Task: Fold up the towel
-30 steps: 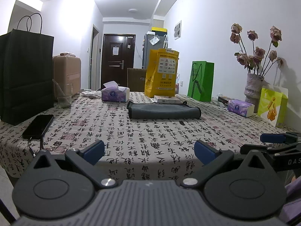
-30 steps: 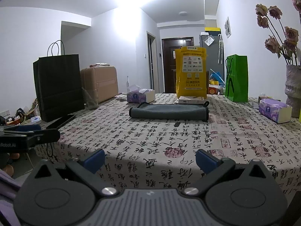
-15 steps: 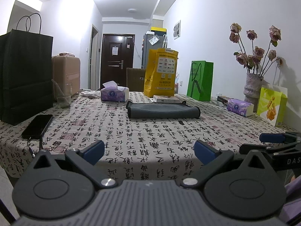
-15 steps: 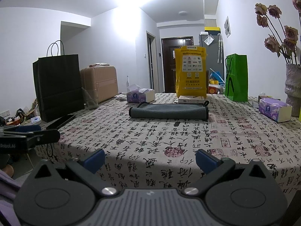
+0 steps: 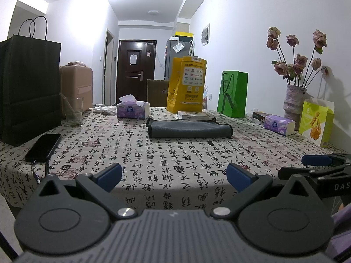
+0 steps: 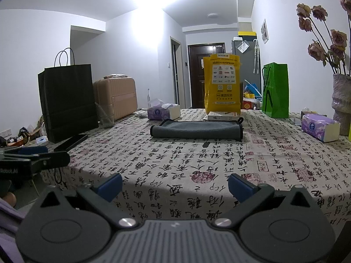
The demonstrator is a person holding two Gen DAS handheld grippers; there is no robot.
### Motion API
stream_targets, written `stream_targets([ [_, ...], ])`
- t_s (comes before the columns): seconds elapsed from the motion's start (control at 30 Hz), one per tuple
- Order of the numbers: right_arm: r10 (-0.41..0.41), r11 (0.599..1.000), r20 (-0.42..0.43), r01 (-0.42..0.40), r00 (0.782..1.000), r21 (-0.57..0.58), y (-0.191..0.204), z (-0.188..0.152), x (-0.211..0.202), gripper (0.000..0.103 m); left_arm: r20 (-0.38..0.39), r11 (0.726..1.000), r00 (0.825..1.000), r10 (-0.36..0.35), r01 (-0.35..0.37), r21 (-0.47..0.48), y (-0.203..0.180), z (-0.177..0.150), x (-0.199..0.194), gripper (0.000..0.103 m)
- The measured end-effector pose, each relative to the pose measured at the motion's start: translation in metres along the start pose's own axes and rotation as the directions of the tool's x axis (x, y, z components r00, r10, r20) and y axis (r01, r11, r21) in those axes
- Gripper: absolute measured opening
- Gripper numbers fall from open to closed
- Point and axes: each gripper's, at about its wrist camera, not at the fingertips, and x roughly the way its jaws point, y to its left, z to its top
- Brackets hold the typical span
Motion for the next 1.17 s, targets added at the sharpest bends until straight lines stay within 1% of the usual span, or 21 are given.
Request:
stream_targets([
  [1.17, 0.000, 1.000, -0.005, 0.000, 1.000, 0.009, -0.0016, -0.0008, 0.0000, 0.103, -0.006, 1.000, 1.000, -0.003, 0.003, 0.004, -0.0065, -0.0024, -0.0002, 0.103],
])
